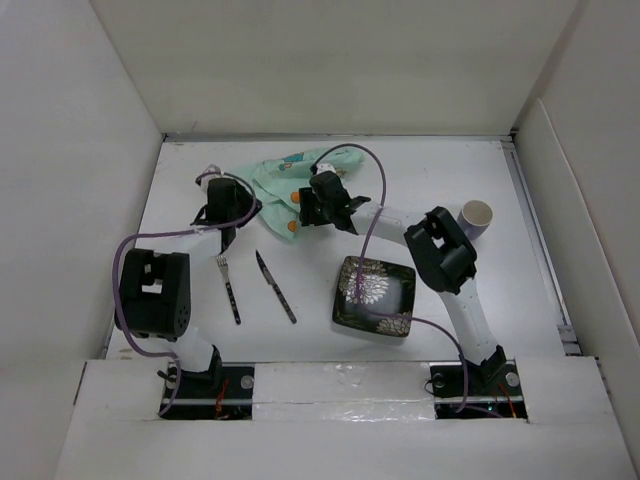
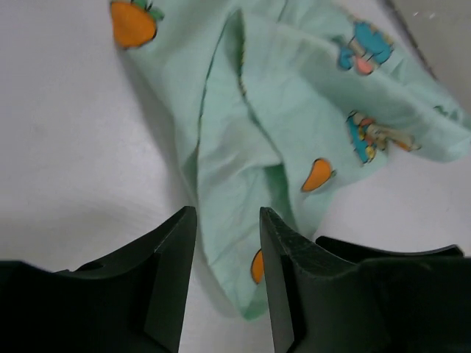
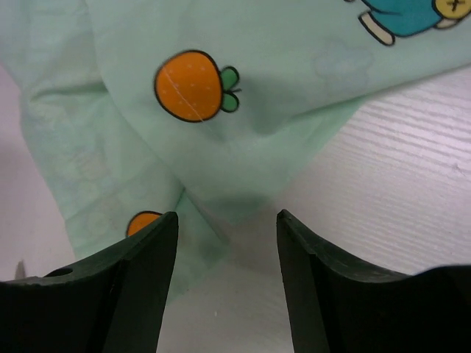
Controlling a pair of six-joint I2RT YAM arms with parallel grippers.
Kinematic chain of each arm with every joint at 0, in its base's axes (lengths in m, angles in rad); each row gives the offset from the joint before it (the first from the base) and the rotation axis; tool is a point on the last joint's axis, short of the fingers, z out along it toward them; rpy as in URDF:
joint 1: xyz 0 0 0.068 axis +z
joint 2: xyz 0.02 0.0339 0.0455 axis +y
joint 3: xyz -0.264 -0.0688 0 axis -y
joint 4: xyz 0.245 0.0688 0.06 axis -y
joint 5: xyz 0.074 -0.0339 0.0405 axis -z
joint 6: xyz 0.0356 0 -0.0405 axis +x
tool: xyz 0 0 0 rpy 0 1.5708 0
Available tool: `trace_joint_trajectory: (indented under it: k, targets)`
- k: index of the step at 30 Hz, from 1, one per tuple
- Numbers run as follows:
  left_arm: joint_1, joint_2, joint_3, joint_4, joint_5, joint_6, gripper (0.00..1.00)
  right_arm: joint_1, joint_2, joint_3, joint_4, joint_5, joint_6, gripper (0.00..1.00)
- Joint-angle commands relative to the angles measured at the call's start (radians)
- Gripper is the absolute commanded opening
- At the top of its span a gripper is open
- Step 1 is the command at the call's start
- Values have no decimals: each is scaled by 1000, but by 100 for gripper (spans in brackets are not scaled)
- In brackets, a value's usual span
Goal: Set the dinner table for one person
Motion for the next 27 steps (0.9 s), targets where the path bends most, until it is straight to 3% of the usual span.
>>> trace_joint_trajectory:
  k: [1,2,3,6,16,17,23,27]
  targets:
    - [-11,-63,-62,100,39,-56,37,-4,-2,34,-44,50,20,61]
    - [-11,-64,-72,98,33,-50,39,-4,1,40,-50,58,23,61]
    - [-11,-61,-81,94,26,-43,50,-4,7,49,-59,69,25,61]
    - [-11,-29,-79,87,-11,-33,54,-4,23,69,-70,67,31,61]
    - [-20,114,-1,87,-7,-30,52,-4,84,161,-124,73,31,46]
    - [-20,118,-1,86,-11,-32,52,-4,86,159,-119,73,31,35]
    - [-1,103,-26,127,-27,-53,52,-14,31,90,-57,144,33,0]
    - [-1,85,-41,143,-50,-70,52,-24,-82,12,-17,208,11,0]
